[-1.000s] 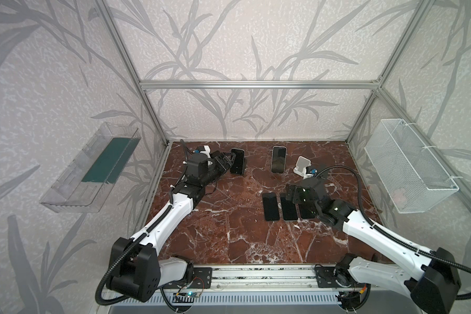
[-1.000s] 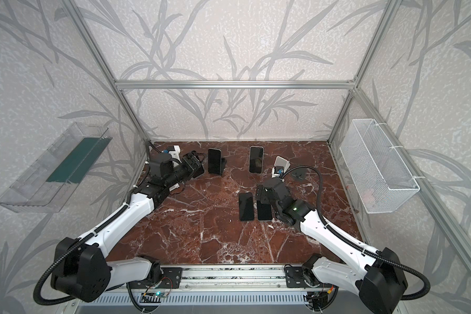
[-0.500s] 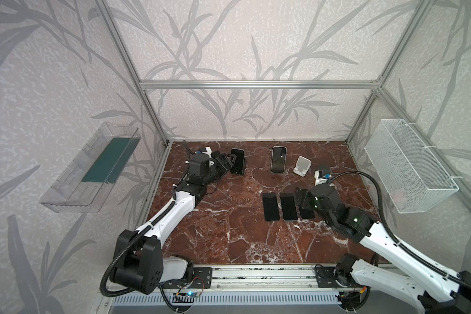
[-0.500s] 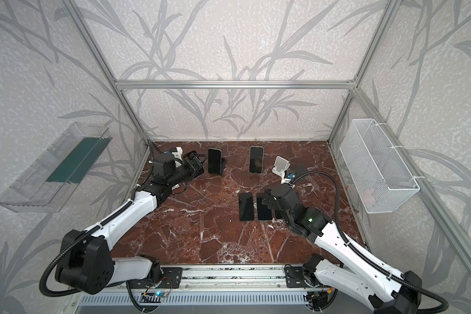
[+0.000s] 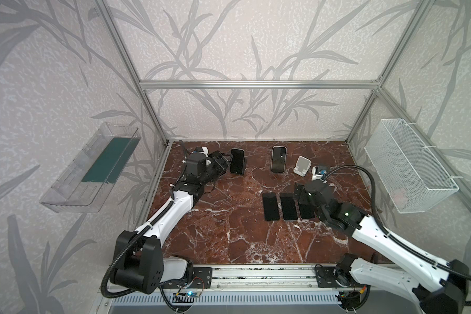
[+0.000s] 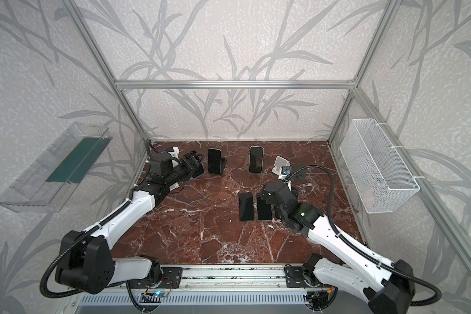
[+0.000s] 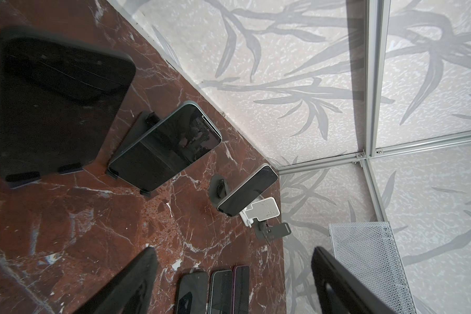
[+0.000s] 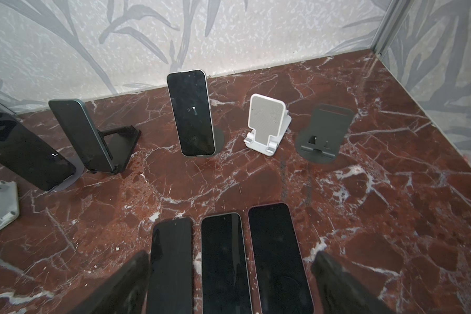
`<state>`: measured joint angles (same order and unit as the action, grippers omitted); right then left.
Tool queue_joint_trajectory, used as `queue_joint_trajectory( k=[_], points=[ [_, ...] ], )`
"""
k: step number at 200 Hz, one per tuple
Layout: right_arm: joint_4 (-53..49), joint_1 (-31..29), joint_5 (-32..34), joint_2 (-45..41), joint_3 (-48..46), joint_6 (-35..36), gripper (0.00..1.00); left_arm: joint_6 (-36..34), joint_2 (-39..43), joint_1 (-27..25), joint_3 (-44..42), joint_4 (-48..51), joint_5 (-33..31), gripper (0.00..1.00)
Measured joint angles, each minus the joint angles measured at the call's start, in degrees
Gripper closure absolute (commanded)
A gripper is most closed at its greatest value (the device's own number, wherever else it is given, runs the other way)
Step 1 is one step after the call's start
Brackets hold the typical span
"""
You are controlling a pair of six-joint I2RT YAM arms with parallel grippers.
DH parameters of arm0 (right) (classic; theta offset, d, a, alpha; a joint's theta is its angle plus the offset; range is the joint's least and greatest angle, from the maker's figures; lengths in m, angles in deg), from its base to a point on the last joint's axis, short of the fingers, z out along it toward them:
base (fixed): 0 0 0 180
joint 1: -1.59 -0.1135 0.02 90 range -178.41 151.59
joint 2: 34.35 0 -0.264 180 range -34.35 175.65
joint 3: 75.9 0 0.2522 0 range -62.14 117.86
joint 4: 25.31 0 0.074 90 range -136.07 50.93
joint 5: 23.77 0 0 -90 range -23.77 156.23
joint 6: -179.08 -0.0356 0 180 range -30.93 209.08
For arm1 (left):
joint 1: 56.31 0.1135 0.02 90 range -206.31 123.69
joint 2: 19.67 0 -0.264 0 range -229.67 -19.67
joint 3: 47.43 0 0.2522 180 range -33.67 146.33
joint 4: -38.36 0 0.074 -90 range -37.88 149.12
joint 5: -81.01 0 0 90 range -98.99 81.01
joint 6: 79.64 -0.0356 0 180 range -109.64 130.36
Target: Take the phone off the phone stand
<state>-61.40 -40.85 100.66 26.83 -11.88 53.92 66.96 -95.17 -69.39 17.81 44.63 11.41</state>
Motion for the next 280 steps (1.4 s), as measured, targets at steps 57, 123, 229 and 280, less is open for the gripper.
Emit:
queue_joint_trajectory(
  k=[57, 123, 229, 280],
  points=[
    [10.6, 0.2, 10.8, 17.9, 10.8, 8.1, 0.01, -1.4, -0.8, -0.4, 0.0, 0.6, -0.8, 0.12],
    [10.9, 9.0, 3.3, 42.6, 40.4, 19.8, 0.01, -3.7, -4.6, -2.2, 1.0, 3.3, -0.4, 0.12],
    [5.1, 14.3, -7.1, 54.9, 49.4, 17.4, 0.01, -1.5, -4.6, -1.4, 1.0, 1.4, 3.1, 0.14],
    [2.4, 15.8, -9.7, 59.7, 57.9, 16.2, 0.01, -1.6, -4.6, -1.6, 1.0, 1.3, 3.3, 0.14]
  ],
)
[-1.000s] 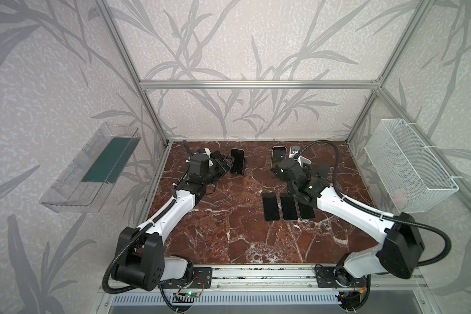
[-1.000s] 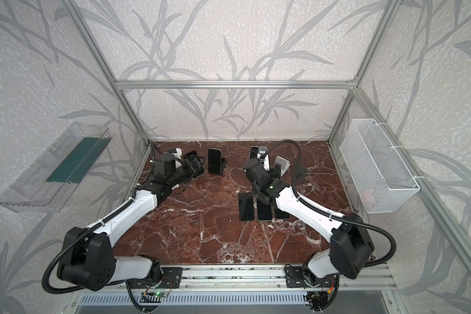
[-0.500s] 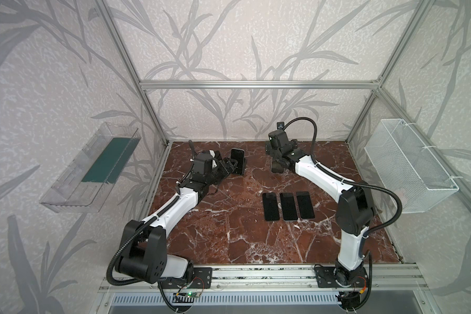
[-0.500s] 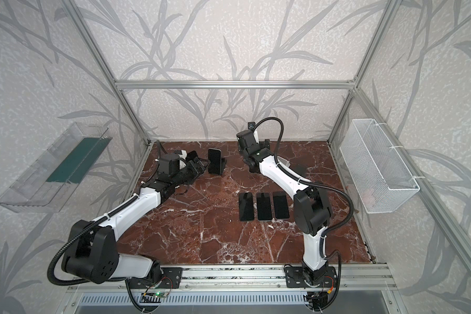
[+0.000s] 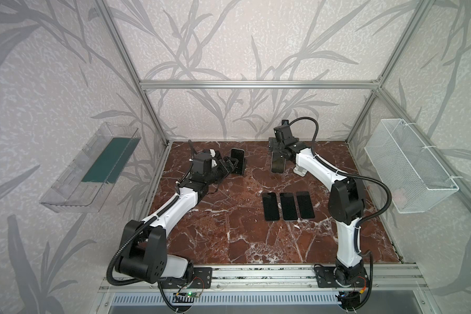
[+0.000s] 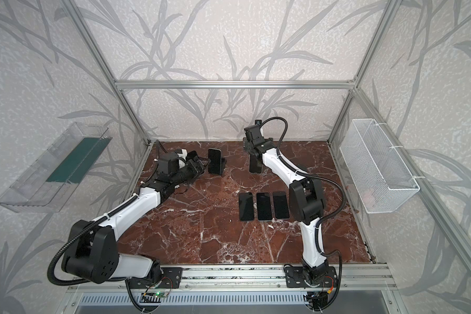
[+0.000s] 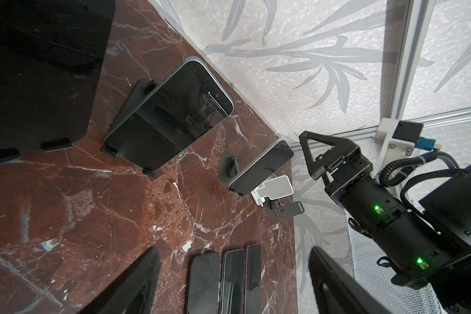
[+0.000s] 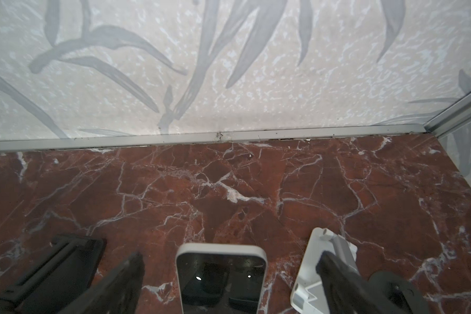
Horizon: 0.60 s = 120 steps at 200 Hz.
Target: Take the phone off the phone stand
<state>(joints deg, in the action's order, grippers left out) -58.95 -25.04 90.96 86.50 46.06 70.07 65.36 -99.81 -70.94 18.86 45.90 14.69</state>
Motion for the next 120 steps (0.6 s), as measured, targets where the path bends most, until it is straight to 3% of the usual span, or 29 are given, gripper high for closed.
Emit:
queue_joint_trajectory(
  k=[52, 120],
  points=[
    [-2.9, 0.1, -1.2, 4.9, 2.6, -5.3, 0.01, -0.1, 0.0, -0.2, 0.0, 0.0, 0.0, 0.14],
    [-2.9, 0.1, 0.6, 5.2, 1.5, -9.2, 0.00, 0.1, 0.0, -0.2, 0.0, 0.0, 0.3, 0.15]
  ],
)
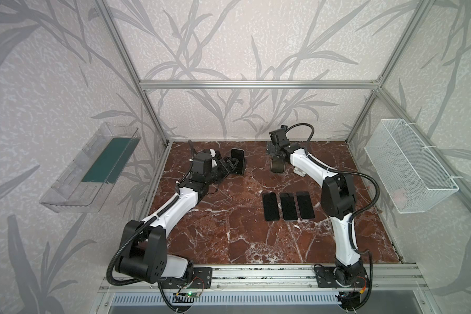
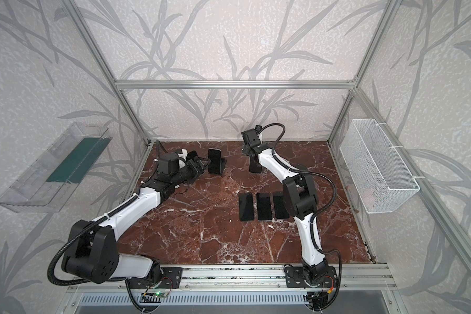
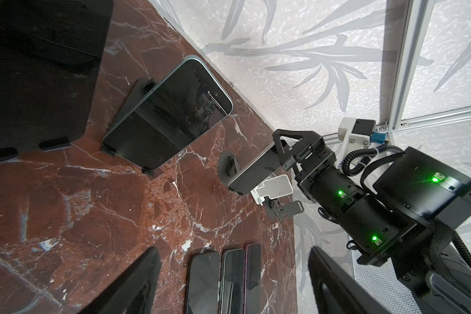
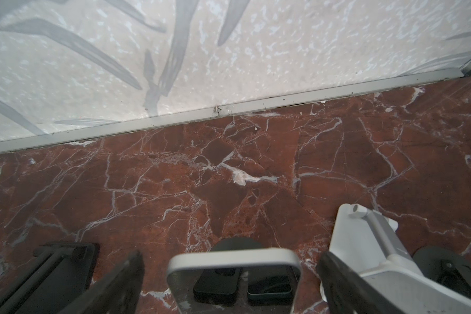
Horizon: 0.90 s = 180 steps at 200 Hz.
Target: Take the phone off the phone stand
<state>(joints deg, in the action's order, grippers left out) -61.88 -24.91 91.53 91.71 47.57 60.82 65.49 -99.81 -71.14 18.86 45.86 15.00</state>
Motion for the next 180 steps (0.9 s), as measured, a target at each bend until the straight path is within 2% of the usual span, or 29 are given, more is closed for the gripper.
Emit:
queue_joint_trajectory(
  k=[17, 57, 123, 180],
  points=[
    [0.0, 0.0, 0.5, 0.2, -0.3, -0.7, 0.02, 0.0, 0.0, 0.0, 0.0, 0.0, 0.1, 0.15],
    [1.9, 0.0, 1.4, 0.3, -4.1, -1.3, 0.13, 0.1, 0.0, 0.0, 0.0, -0.2, 0.2, 0.14],
    [2.8, 0.0, 0.4, 0.8, -4.1, -0.5, 0.30, 0.2, 0.0, 0.0, 0.0, -0.3, 0.3, 0.15],
    [3.4, -0.2, -0.3, 0.8, -4.2, 1.0, 0.37, 0.4, 0.0, 0.0, 0.0, -0.3, 0.4, 0.15]
  ],
)
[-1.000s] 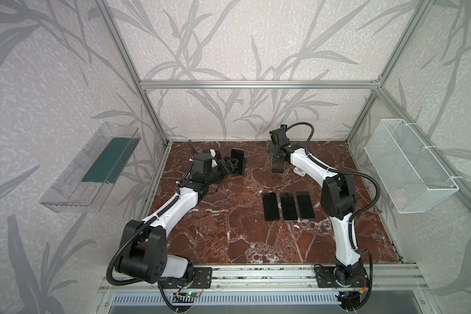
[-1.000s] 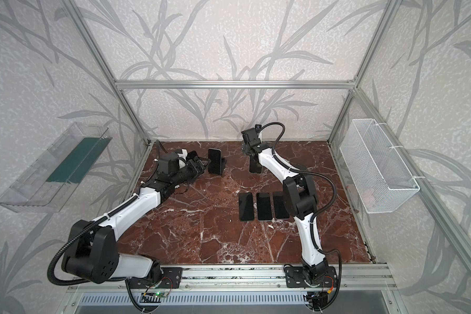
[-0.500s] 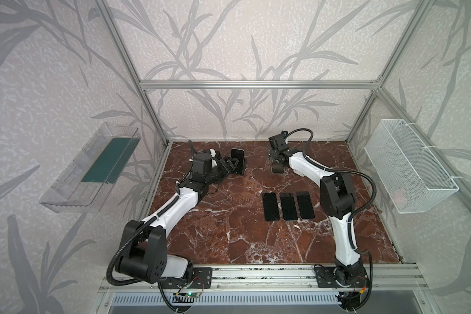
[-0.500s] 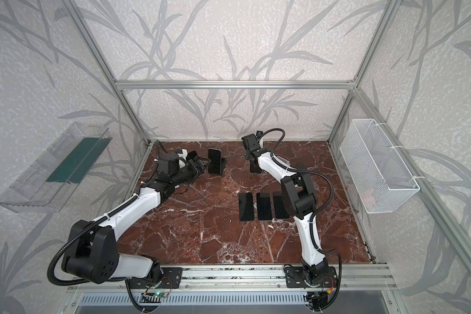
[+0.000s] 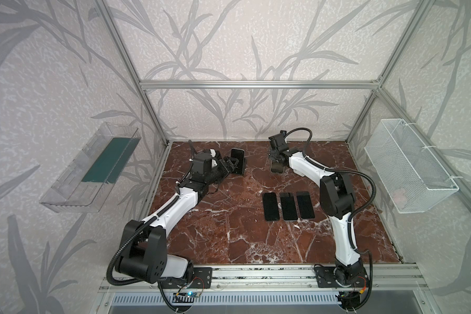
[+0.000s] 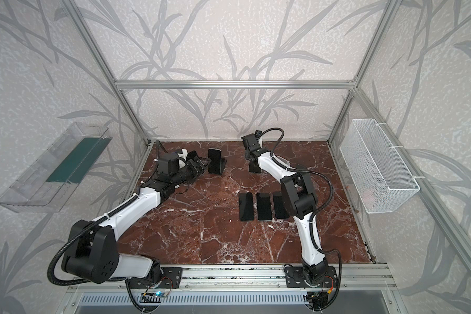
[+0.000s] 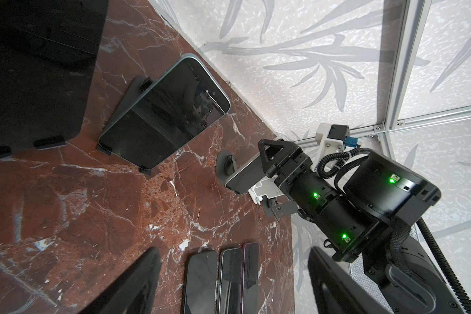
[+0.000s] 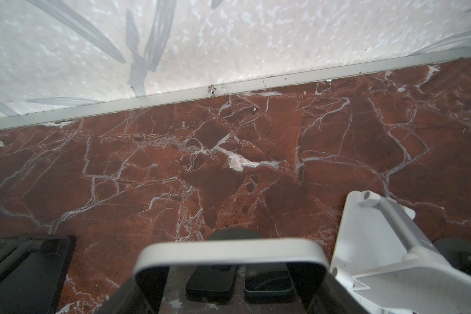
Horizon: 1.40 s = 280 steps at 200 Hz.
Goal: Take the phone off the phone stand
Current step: 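Lift the white-edged phone off its stand and carry it toward the centre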
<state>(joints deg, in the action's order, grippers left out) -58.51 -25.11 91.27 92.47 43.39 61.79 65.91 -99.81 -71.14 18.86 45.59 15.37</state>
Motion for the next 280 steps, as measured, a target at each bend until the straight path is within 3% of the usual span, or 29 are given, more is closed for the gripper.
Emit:
queue_joint_trajectory(
  k=[84, 149, 225, 280],
  points=[
    [4.5, -4.7, 2.1, -6.8, -6.4, 11.3, 0.38, 0.3, 0.0, 0.0, 0.0, -0.9, 0.7, 0.17],
    [7.8, -7.3, 3.1, -14.9, -12.5, 13.5, 0.39, 0.6, 0.5, 0.0, 0.0, -1.0, 0.8, 0.17],
    [10.3, -16.8, 4.0, -24.9, -25.7, 10.7, 0.40, 1.1, 2.7, 0.0, 0.0, -1.3, 0.9, 0.17],
    [9.4, -24.2, 1.5, -26.1, -31.0, 0.7, 0.40, 1.2, 2.9, 0.0, 0.0, -1.3, 0.8, 0.17]
  ],
)
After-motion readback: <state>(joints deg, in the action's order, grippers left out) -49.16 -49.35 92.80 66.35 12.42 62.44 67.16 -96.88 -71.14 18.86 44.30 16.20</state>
